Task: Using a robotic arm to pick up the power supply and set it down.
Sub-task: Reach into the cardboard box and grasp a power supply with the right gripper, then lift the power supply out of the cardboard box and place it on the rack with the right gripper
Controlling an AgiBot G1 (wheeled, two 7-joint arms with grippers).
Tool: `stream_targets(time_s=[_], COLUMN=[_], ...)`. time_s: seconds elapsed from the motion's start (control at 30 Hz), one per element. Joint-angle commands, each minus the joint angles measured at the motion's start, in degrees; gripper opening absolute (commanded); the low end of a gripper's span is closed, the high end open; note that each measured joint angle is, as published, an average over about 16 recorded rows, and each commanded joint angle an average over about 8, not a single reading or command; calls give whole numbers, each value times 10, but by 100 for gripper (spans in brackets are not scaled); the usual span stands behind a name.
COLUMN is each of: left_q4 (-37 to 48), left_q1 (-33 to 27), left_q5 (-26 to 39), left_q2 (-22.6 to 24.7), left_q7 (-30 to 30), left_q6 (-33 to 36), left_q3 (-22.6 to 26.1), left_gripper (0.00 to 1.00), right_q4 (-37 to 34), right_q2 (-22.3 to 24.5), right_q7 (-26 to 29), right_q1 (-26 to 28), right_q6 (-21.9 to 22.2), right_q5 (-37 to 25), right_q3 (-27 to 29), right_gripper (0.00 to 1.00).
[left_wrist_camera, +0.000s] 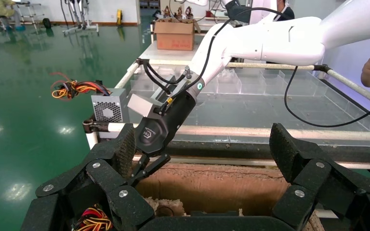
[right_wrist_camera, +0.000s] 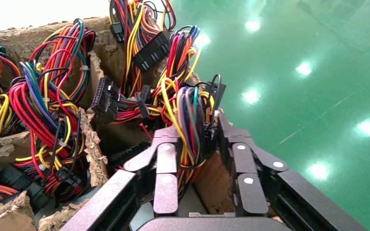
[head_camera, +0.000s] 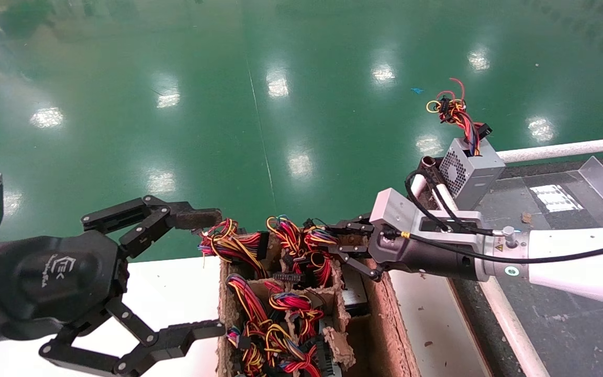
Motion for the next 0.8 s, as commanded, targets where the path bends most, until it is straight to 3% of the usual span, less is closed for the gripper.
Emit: stream_targets(time_s=[0.03, 0.5, 0.8], left_q4=[0, 0, 0], left_q1=[0, 0, 0], left_q5=[0, 0, 0], left_q2=[0, 0, 0], left_q7=[0, 0, 0], left_q6=[0, 0, 0], left_q3=[0, 0, 0], left_gripper=[100, 100, 100], right_q4=[2, 137, 248], right_q2=[0, 72, 151], right_q7=[-3, 10, 30], right_q1=[-3, -16, 2], right_q6=[3, 2, 45], right_q5=[2, 88, 136], right_q3=[2, 71, 146], right_gripper=[0, 0, 0])
